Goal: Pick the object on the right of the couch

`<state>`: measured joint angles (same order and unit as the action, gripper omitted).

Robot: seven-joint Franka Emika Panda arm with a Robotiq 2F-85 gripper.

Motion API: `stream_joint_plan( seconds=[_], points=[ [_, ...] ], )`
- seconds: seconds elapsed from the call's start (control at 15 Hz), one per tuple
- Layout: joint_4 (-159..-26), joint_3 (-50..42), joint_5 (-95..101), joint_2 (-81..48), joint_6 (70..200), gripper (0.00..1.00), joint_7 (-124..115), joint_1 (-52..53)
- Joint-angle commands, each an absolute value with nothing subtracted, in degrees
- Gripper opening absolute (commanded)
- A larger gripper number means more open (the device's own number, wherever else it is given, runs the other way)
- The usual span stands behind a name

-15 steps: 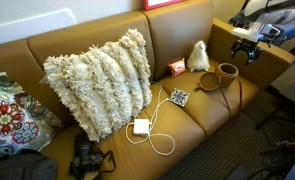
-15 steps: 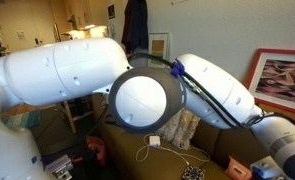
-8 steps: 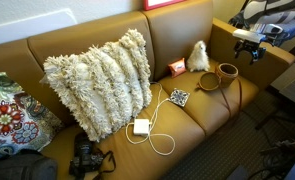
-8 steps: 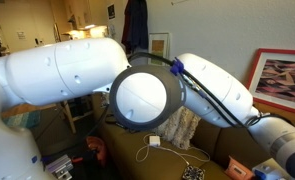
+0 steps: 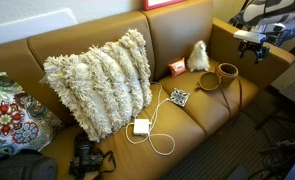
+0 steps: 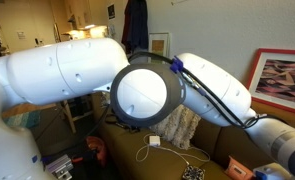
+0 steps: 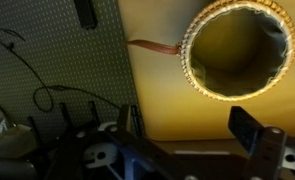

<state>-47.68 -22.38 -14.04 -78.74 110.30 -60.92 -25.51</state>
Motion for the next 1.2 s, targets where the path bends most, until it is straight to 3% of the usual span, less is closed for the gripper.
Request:
stream_joint_plan(
  seconds=[0.0, 1.13],
  points=[
    [-47.7, -22.9, -13.6, -79.0, 109.7, 1.0, -62.6, -25.0],
    [-47.7, -22.2, -15.2, -78.8, 107.8, 1.0, -72.6, -25.3]
  ],
)
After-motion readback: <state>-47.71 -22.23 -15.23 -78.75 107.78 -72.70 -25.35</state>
